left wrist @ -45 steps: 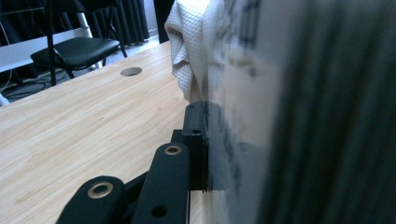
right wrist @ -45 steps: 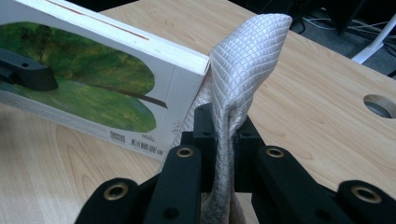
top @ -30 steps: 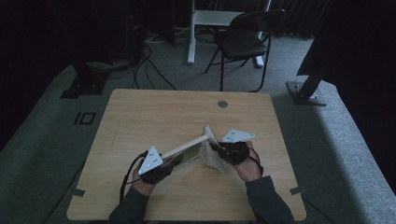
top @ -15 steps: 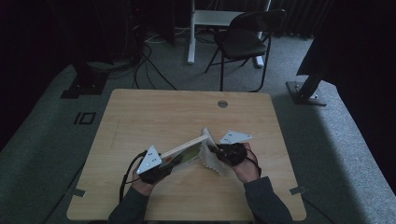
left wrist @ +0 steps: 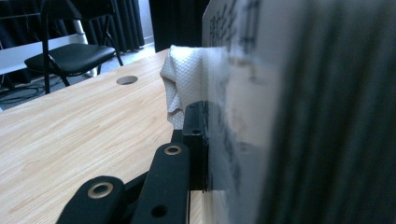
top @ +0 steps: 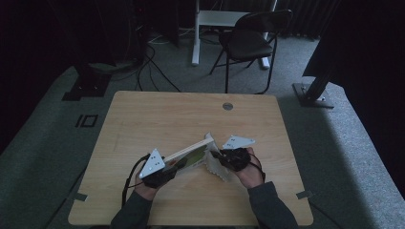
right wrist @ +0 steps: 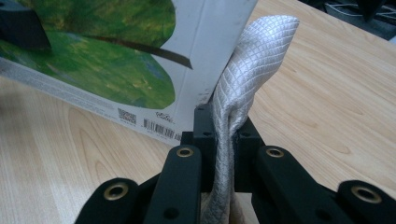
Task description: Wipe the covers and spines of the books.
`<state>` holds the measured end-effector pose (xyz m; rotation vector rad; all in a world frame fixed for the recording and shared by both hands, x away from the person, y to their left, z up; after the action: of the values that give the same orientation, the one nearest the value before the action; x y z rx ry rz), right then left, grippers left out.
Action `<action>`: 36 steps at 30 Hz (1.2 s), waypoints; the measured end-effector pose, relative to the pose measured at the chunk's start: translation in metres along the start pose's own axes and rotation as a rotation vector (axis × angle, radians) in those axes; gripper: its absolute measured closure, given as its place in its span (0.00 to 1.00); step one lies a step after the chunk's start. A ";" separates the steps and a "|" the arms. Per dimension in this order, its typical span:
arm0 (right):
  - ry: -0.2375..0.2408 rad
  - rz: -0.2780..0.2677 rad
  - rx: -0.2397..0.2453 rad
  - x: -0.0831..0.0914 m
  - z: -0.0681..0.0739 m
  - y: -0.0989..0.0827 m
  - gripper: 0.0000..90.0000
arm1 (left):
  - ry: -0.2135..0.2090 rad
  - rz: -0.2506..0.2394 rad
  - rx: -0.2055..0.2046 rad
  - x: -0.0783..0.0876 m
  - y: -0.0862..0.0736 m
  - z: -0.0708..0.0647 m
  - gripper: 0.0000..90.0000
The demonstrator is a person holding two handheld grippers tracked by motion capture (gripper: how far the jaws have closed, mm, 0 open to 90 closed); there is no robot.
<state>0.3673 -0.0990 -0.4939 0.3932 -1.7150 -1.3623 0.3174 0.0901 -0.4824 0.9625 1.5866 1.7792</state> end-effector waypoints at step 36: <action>0.034 0.040 -0.005 -0.013 0.010 -0.015 0.93 | -0.005 -0.029 0.022 0.003 0.007 0.002 0.87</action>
<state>0.3631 -0.0890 -0.5127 0.3756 -1.6833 -1.3237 0.3177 0.0932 -0.4749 0.9490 1.6122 1.7414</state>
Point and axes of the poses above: each handheld gripper's, and its own axes: x roughly backward along the jaws, y roughly out of its top, z roughly to its left, the point moved 7 cm from there along -x, roughly forward along the jaws, and after that the axes turned 9 degrees about -z, right-handed, at the moved point
